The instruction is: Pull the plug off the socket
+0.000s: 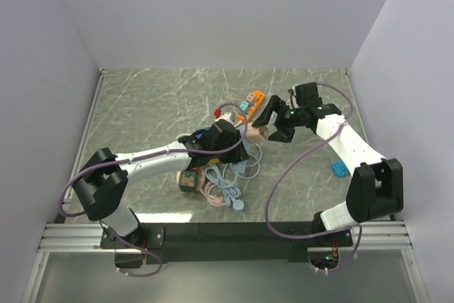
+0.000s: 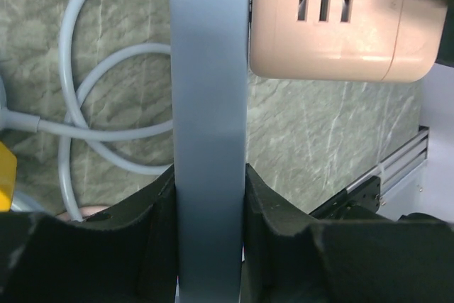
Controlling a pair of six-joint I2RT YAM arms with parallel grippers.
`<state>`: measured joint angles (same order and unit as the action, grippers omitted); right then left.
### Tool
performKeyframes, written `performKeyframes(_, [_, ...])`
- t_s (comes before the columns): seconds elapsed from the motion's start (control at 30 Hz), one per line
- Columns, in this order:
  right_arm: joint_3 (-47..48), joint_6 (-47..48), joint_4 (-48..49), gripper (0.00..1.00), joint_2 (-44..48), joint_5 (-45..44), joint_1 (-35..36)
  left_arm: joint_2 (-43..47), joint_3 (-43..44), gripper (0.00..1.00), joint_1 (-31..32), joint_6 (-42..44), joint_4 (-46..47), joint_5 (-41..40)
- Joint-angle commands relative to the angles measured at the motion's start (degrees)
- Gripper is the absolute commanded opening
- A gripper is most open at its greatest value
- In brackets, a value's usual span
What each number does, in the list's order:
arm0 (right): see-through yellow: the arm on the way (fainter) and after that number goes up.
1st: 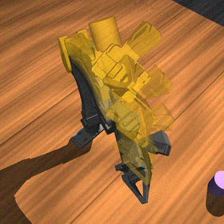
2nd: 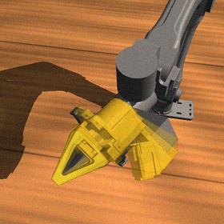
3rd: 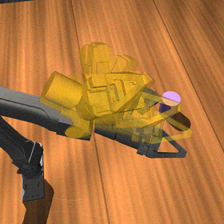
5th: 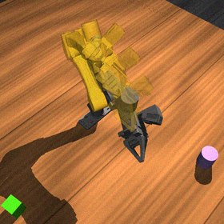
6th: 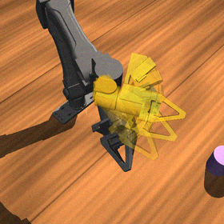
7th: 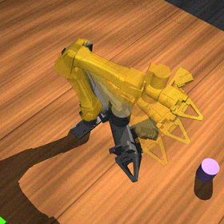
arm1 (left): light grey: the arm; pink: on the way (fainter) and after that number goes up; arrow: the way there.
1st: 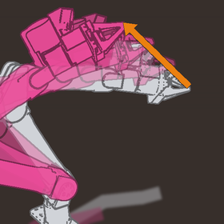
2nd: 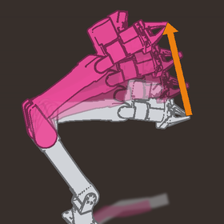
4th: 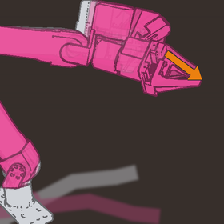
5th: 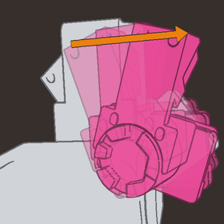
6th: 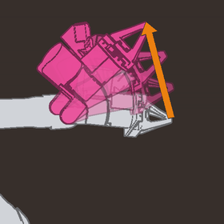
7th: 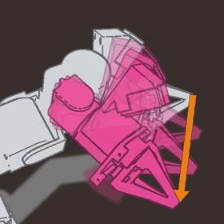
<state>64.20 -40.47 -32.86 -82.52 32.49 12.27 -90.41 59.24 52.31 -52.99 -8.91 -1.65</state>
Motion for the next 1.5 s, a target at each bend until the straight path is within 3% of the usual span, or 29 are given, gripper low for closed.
performKeyframes(0.0, [1.9, 0.8, -0.3, 0.95, -2.3, -2.7, 2.7, 0.6, 2.9, 0.00, 0.3, 1.0, 0.2, -1.2])
performKeyframes(0.07, [1.9, 0.2, 0.9, 0.93, -3.0, -3.6, 3.7, 0.8, 2.9, 0.00, 0.2, 0.9, 0.5, -0.3])
performKeyframes(0.27, [1.9, -1.4, 3.8, 0.63, -4.9, -5.2, 5.3, 2.8, 3.0, 0.00, 0.4, 0.0, 1.8, 1.1])
performKeyframes(0.37, [1.9, -1.5, 4.9, 0.37, -6.0, -2.9, 5.2, 2.8, 3.2, 0.00, 0.6, 0.0, 1.4, 1.2])
performKeyframes(0.4, [1.9, -1.4, 5.0, 0.14, -5.9, -2.5, 5.1, 2.6, 3.3, 0.01, 0.5, -0.1, 1.1, 1.1])
performKeyframes(0.43, [2.0, -1.4, 5.0, 0.03, -5.5, -2.2, 5.0, 2.2, 3.3, 0.00, 0.4, -0.1, 0.1, 0.9])
performKeyframes(0.47, [1.9, -1.4, 5.0, 0.00, -4.9, -0.9, 4.4, 1.8, 3.2, 0.00, 0.2, -0.1, -0.6, -0.4])
performKeyframes(0.63, [0.7, -0.8, 3.3, 0.00, 2.5, 4.8, -2.7, 0.2, -0.3, 0.00, -2.8, -0.5, -0.8, -1.1])
performKeyframes(0.73, [0.8, 0.7, 1.4, 0.00, 5.7, 10.6, -10.6, -0.5, -3.3, 0.00, -5.6, -0.4, 0.6, -0.3])
performKeyframes(0.9, [2.2, 3.1, -1.8, 0.00, 7.3, 15.6, -19.3, -1.6, -4.5, 0.00, -7.8, 0.9, 0.0, -0.2])
performKeyframes(1.23, [0.1, 3.3, -2.3, 0.00, 7.3, 12.5, -19.3, -4.6, 0.9, 0.00, -7.9, 0.6, -3.0, -0.2])
performKeyframes(1.47, [-0.2, 0.6, -1.3, 0.00, 1.6, 3.1, -9.5, -11.4, 14.9, 0.00, -4.6, 1.2, -14.2, -4.2])
